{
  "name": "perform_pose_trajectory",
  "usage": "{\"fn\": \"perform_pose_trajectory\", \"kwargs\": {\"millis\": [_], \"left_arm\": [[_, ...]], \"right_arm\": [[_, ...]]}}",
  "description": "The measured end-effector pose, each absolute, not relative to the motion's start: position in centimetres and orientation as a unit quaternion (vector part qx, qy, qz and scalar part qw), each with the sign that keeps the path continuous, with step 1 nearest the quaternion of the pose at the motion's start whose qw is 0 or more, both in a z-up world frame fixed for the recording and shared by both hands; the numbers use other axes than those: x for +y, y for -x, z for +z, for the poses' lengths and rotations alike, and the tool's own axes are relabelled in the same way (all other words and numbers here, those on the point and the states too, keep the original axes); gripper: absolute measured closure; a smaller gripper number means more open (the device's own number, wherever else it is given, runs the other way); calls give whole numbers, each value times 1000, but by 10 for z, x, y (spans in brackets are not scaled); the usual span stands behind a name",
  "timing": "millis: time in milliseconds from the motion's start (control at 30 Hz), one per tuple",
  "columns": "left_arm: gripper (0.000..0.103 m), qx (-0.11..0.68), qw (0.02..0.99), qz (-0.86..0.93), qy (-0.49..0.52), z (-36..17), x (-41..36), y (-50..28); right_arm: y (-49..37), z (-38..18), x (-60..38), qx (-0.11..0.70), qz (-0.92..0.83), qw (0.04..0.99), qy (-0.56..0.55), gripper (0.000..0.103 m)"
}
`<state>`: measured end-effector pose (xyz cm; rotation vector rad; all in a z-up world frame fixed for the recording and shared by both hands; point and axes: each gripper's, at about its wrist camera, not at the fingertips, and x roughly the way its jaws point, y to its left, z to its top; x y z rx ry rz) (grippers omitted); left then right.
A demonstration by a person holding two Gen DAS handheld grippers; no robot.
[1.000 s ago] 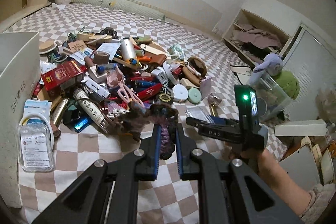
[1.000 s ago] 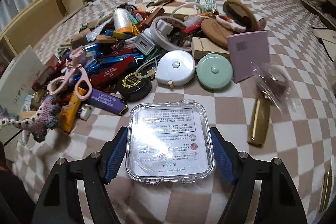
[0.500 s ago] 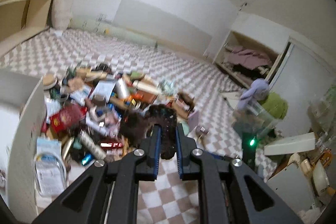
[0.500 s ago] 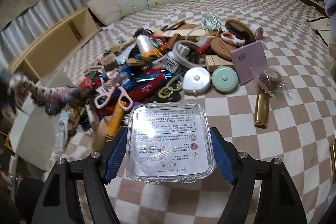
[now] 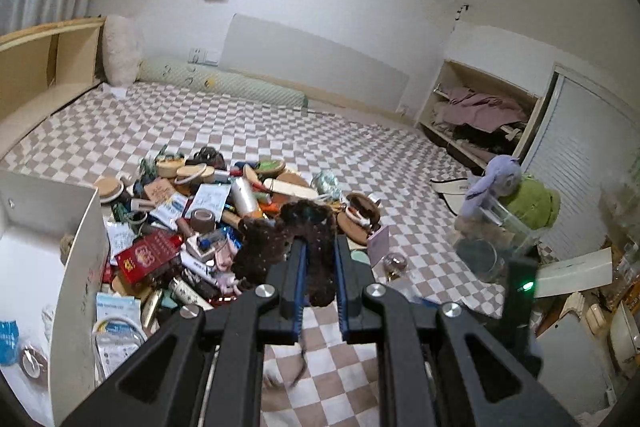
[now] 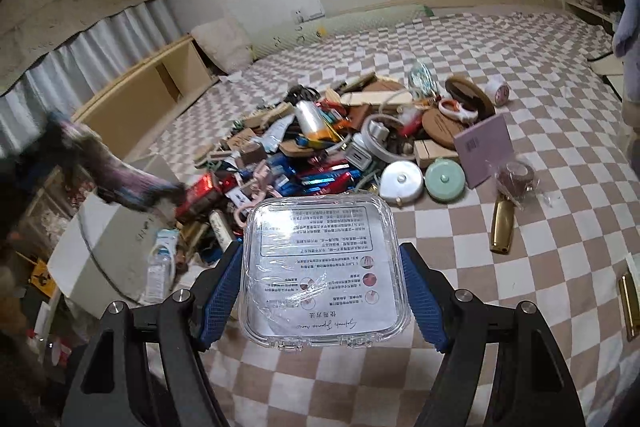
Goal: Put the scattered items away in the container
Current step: 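Lift the crocheted strap and clear case and carry both over the white box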
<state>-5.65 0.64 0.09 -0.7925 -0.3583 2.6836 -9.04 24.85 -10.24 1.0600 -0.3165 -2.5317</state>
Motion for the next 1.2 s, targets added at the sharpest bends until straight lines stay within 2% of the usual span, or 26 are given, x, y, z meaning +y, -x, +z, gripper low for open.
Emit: {"fn": "perform_pose_trajectory", "kwargs": {"millis": [500, 1200], "left_arm": [[90, -99, 120, 949, 275, 7, -1, 60], [90, -79, 58, 975, 201, 93, -57, 38]], "right_arm": [[84, -34, 232, -101, -917, 200, -330, 27], [86, 52, 171, -95, -921, 250, -283, 27]]}}
